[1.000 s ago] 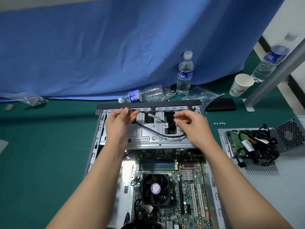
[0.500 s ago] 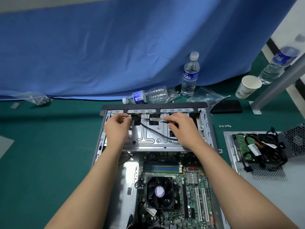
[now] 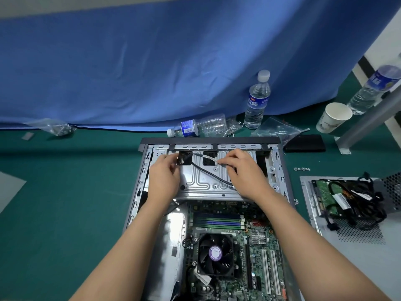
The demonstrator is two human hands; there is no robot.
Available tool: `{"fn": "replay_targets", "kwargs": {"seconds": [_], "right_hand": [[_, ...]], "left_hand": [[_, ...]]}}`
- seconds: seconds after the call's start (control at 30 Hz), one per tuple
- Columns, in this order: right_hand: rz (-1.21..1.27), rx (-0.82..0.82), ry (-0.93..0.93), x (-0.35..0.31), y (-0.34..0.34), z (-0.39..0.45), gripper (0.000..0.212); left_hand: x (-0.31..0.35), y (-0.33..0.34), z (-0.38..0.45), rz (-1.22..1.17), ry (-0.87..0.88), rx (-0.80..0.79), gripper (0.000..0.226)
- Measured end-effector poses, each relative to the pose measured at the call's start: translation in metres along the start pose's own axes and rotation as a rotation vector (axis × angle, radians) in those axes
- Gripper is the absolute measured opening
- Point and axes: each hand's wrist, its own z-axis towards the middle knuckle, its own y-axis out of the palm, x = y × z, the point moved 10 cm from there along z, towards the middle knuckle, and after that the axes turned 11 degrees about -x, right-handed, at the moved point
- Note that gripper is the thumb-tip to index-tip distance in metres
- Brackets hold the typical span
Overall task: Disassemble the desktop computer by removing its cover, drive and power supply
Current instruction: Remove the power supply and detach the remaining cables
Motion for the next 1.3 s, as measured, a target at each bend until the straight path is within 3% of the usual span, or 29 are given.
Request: {"fn": "replay_targets", "kwargs": {"seconds": [0.2,0.3,0.53,0.8,0.9,1.0,1.1,1.17,1.3], "right_hand": [[-0.009,0.005,0.008,0.0,0.001,0.001,0.031],[-0.014,0.011,0.016,0.0,0.002,0.001,0.03],[0.009,0.033,0.045,-0.003,0.0,-0.002,0.028],[-0.01,0.125,0.118,-0.003,-0.009,-0.013,0.028],[0.073,0.246,0.16,-0.001,-0.018,-0.029,0.026],[0.255,0.432,0.182,0.002,-0.031,-0.056,0.018],[0.581,0.577,0.2,0.013,-0.033,-0.09,0.019],[0.662,0.614,0.211,0.017,-0.026,-0.111,0.021],[0.694,0.52,0.332,0.027,0.015,-0.137,0.02]], "left_hand": [[0.007,0.019,-0.009,0.421,0.075,-0.106,0.031],[0.003,0.023,-0.007,0.481,0.03,-0.14,0.033],[0.004,0.011,-0.005,0.272,0.057,-0.101,0.029],[0.008,0.017,-0.01,0.18,0.146,-0.236,0.056],[0.014,0.011,-0.016,0.187,0.203,-0.19,0.043],[0.03,0.003,-0.037,0.062,0.316,-0.132,0.014],[0.042,0.022,-0.069,-0.051,0.413,-0.282,0.012],[0.045,0.047,-0.093,-0.004,0.479,-0.419,0.015],[0.03,0.103,-0.121,0.184,0.482,-0.665,0.033]]}}
